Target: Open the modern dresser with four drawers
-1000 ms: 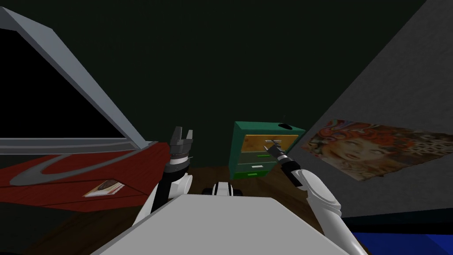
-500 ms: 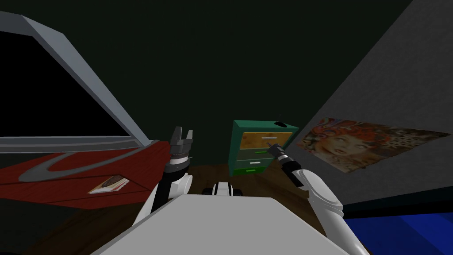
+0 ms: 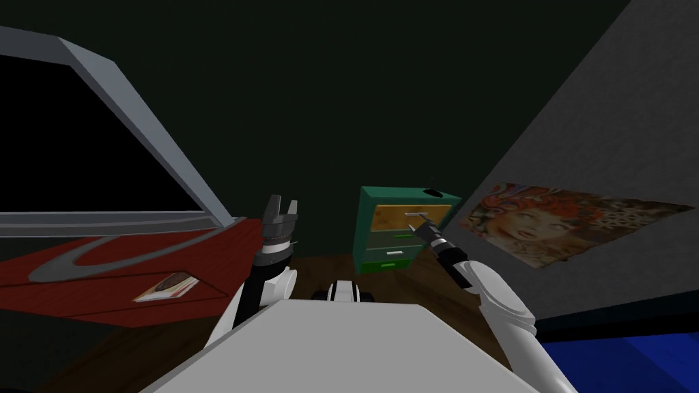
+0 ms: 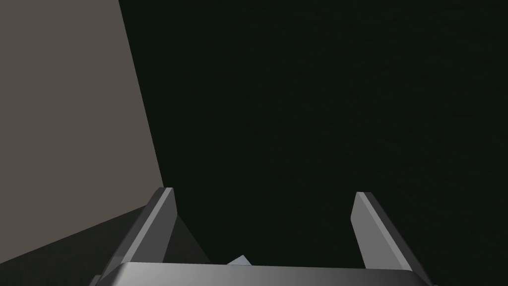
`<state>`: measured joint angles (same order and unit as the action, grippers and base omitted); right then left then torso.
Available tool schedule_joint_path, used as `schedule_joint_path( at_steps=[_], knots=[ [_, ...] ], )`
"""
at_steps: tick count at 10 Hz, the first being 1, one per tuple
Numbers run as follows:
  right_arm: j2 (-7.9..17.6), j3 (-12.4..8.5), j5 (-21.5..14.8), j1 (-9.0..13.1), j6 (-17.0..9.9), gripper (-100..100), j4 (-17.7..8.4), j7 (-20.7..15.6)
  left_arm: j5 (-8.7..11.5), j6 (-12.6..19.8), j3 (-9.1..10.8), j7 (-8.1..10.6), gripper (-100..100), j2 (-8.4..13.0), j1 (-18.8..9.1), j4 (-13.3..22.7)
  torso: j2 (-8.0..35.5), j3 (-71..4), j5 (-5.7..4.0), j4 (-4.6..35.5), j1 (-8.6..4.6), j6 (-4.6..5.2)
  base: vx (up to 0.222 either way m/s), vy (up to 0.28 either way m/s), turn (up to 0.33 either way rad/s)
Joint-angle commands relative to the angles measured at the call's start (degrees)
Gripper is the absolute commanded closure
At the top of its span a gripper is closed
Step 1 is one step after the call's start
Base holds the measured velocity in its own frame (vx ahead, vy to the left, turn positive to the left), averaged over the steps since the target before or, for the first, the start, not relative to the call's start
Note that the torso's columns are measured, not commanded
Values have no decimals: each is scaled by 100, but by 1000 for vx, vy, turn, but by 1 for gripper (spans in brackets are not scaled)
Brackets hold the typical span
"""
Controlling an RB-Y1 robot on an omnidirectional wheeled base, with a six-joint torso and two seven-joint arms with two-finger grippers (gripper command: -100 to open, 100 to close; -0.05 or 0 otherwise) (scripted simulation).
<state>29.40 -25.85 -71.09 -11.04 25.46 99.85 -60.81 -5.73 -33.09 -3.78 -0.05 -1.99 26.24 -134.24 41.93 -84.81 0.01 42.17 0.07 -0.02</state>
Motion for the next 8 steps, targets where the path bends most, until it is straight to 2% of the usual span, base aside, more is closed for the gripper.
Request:
schedule_joint_path(
  at_steps=[1,2,4,5,8],
  knots=[
    [51,-12,-3,10,-1,-100,-41,25,0,0,0,0,0,0,0,0,32,21,0,10,-4,1,68,13,8],
    [298,-108,284,164,276,-100,-333,-256,0,0,0,0,0,0,-1,0,69,44,-3,21,-13,3,-1,62,91],
    [298,-108,305,164,276,-100,-652,-263,0,1,-1,0,0,-1,-3,1,70,46,2,22,4,4,-11,59,35],
    [539,-204,571,316,543,-100,-806,-504,0,1,0,0,0,0,-3,1,48,32,-2,15,-13,4,-14,67,87],
    [539,-204,613,316,553,-100,-1250,-556,0,1,0,0,0,0,-2,1,29,19,-5,9,-17,4,-6,35,19]
  ],
)
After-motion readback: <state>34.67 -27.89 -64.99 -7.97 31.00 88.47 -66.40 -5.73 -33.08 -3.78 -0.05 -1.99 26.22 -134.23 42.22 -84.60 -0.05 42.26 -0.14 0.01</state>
